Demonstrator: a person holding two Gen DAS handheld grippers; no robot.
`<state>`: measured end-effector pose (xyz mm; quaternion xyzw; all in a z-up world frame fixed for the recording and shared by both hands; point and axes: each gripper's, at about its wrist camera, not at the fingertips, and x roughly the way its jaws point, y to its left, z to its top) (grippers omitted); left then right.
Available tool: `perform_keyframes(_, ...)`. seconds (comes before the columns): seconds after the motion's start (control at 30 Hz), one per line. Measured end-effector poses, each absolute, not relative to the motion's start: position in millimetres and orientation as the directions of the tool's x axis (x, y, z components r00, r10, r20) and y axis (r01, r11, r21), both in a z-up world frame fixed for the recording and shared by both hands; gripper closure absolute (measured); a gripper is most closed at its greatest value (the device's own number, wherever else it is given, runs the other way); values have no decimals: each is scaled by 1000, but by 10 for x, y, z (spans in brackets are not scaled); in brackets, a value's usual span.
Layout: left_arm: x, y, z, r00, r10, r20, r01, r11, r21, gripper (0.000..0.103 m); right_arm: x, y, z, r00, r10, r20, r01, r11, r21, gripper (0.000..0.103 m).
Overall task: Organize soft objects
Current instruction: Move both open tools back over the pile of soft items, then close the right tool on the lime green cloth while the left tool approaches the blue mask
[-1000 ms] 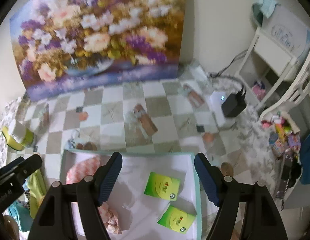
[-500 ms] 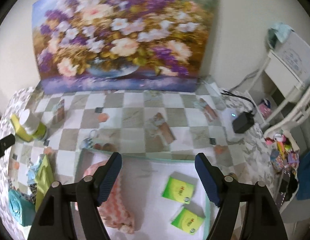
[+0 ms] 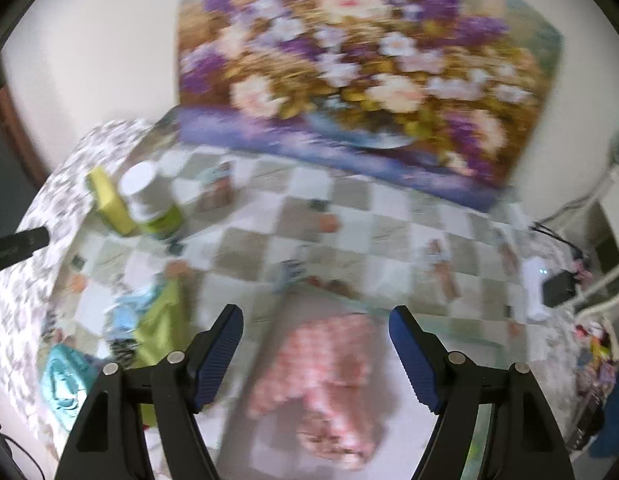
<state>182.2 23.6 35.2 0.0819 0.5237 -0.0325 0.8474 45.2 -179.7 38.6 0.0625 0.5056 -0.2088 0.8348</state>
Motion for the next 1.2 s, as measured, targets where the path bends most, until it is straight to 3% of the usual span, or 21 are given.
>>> perform_keyframes(0.47,2008,258,-264,274,-14,-962,191,981,40,30,957,-1106,-427,320,-45,-946,232,972,32,24)
perform_keyframes(0.93,1914,-120,-498,205,-31,-978,293,955,31,30,985,-1163,-840,263,76,-962,252,957,145,25)
perform_keyframes(1.0,1897,-168,-491,207,-34,-978,303,952,32,30,973,-1227,-852,267,83,-960,262,953,155,28)
perform_keyframes(1.2,1855,-279,-484,205,-43,-978,332,943,28,30,953,-1353,-874,274,95,-957,259,951,168,51)
